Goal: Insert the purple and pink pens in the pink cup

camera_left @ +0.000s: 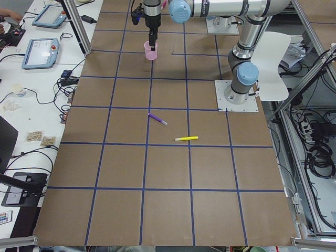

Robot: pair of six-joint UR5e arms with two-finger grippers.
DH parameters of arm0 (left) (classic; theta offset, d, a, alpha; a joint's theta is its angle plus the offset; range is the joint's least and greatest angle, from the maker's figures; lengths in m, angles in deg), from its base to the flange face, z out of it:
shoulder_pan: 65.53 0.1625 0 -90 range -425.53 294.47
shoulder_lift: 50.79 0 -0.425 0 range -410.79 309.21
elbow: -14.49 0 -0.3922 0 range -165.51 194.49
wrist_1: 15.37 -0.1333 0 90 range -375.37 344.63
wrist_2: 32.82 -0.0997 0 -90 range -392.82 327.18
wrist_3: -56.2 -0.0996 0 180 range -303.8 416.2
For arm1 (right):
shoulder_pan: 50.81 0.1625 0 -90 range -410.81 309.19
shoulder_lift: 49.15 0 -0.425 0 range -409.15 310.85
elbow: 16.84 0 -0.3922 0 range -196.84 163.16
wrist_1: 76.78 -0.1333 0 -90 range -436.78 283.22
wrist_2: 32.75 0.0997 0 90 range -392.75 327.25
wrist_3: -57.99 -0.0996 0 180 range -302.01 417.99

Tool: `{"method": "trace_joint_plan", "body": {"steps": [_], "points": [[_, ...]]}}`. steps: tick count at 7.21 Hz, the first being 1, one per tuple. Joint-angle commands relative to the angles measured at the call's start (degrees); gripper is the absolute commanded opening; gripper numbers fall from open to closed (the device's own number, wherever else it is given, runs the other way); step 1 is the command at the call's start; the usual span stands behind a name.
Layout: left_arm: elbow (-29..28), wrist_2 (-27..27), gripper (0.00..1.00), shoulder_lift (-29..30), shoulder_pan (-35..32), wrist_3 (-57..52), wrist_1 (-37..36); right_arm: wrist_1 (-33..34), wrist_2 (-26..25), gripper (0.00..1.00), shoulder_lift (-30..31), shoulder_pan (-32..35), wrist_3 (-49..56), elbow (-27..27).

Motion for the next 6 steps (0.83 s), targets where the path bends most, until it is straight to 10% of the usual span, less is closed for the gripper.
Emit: {"method": "trace_joint_plan", "body": {"steps": [1, 6], "points": [[2.09, 0.05, 1.0, 2.35, 6.33, -9.52, -0.71, -6.84, 3.8, 0.85, -2.06, -3.64, 8.96, -0.26], [9.31, -4.17, 1.0, 11.11, 17.34, -30.74, -14.38, -6.78, 5.22, 0.82, -3.82, -3.65, 16.14, -1.85]]}}
